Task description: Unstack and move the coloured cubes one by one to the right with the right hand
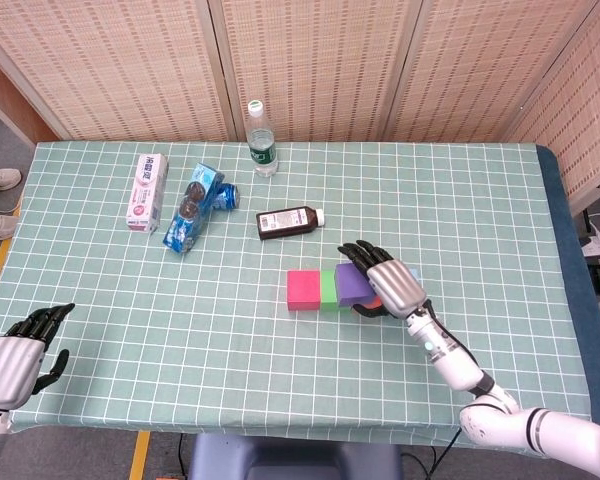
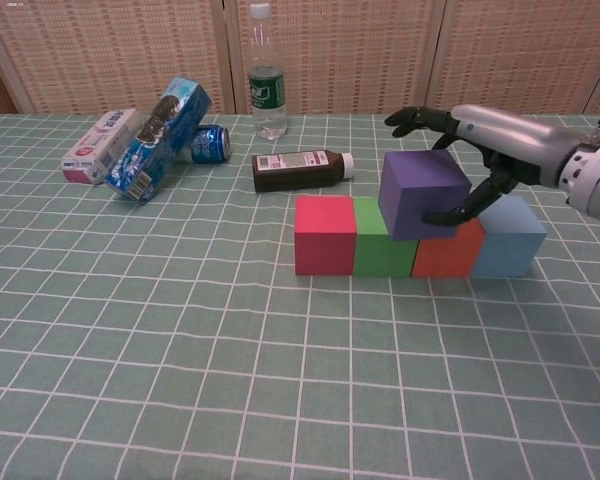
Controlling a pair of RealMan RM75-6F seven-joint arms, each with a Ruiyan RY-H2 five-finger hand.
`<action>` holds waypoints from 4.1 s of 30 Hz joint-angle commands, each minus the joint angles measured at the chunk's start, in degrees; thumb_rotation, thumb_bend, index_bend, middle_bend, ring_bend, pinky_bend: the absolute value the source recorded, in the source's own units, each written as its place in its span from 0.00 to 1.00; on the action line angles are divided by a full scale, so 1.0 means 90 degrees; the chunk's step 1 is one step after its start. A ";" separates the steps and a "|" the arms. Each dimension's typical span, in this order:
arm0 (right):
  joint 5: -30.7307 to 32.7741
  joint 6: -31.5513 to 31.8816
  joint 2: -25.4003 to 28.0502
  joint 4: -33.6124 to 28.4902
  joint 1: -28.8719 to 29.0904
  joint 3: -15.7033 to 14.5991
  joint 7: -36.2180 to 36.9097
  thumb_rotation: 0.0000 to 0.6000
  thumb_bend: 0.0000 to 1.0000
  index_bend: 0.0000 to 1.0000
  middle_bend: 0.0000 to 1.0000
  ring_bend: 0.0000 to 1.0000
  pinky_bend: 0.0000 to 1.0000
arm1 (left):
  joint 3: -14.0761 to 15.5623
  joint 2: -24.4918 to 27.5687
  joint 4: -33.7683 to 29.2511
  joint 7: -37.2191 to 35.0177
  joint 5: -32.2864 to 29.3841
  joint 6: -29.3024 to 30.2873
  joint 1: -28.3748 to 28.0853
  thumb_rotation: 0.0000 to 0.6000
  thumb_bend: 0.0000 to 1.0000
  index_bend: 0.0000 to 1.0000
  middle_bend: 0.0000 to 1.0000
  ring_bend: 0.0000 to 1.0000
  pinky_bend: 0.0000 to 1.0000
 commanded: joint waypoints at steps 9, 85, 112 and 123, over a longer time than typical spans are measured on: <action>-0.0700 0.1566 -0.0566 0.0995 -0.0180 -0.0012 0.0647 1.00 0.11 0.60 0.58 0.55 0.70 | 0.0006 0.0004 -0.0004 -0.0001 0.0008 0.0005 0.0004 1.00 0.47 0.13 0.19 0.19 0.39; 0.0124 0.0456 -0.0084 0.1763 -0.0636 -0.0439 0.0876 1.00 0.12 0.52 0.64 0.35 0.13 | 0.0039 0.0003 -0.0030 0.0003 0.0044 -0.0013 -0.0007 1.00 0.47 0.13 0.19 0.20 0.39; 0.0509 -0.0097 0.0294 0.2155 -0.0593 -0.0071 0.1230 1.00 0.12 0.06 0.03 0.00 0.00 | 0.0052 -0.0014 -0.0041 0.0082 0.0053 -0.0077 -0.0036 1.00 0.47 0.13 0.19 0.20 0.39; -0.0727 -0.0188 0.0398 0.1410 -0.0391 -0.0962 0.2233 1.00 0.12 0.12 0.11 0.00 0.00 | 0.0063 -0.0009 -0.0057 0.0109 0.0056 -0.0103 -0.0041 1.00 0.47 0.13 0.19 0.20 0.39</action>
